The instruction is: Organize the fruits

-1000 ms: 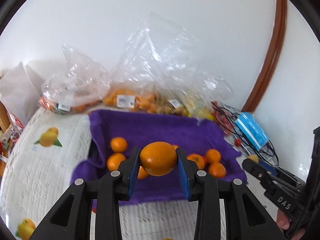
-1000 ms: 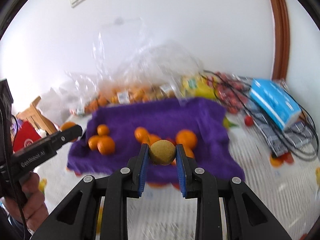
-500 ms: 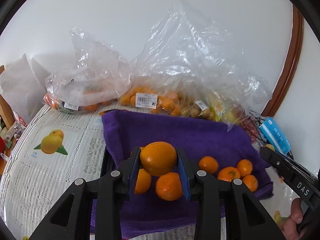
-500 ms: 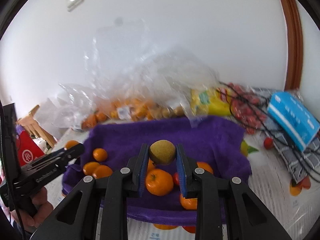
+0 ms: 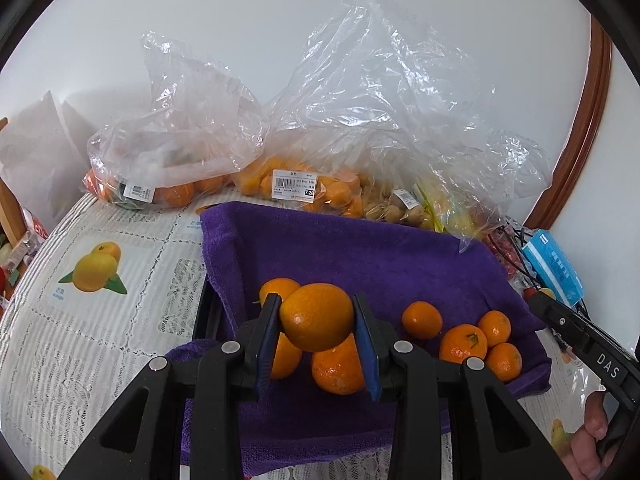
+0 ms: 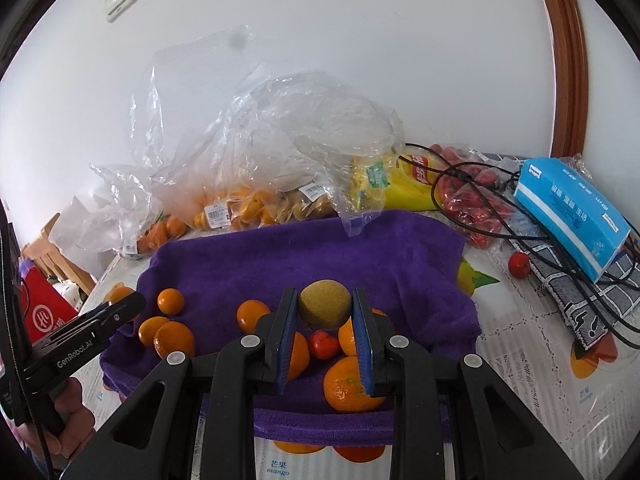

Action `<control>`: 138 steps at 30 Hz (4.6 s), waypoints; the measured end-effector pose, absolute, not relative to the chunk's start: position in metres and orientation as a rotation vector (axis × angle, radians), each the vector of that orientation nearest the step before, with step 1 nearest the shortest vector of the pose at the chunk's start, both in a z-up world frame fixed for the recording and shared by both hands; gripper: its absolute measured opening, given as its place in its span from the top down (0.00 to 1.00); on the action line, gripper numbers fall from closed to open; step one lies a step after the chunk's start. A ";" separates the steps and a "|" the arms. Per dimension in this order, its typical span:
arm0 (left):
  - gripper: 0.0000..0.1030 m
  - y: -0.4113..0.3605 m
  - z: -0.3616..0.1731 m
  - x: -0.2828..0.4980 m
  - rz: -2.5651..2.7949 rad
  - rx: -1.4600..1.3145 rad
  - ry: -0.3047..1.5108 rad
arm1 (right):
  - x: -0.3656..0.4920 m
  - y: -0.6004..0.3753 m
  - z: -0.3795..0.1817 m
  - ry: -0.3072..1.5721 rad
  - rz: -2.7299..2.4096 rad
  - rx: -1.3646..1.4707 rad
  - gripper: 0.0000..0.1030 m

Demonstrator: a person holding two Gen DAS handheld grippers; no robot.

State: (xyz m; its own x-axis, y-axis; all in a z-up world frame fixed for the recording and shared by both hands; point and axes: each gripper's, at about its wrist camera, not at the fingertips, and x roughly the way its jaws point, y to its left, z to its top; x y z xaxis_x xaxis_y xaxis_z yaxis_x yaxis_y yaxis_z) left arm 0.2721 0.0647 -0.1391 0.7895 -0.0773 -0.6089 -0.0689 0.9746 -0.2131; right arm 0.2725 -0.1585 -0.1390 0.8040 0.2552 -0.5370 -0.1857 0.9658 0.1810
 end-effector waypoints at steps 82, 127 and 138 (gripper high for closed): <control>0.63 0.044 -0.156 0.277 -0.143 -0.235 0.732 | 0.285 -0.136 -0.164 0.714 0.253 -0.015 0.58; 0.28 0.026 -0.059 0.142 -0.188 -0.092 0.589 | 0.117 -0.166 -0.068 0.554 0.075 0.034 0.32; 0.12 0.009 -0.044 0.074 -0.129 -0.027 0.580 | 0.045 -0.184 -0.063 0.519 0.049 0.025 0.09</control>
State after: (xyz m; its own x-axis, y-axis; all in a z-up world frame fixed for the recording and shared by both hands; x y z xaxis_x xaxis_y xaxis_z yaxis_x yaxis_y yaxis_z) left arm 0.0743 0.0086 -0.0437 0.8284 -0.1296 -0.5449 0.1143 0.9915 -0.0620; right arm 0.0453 -0.1841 -0.0627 0.8671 0.0530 -0.4953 -0.0405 0.9985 0.0360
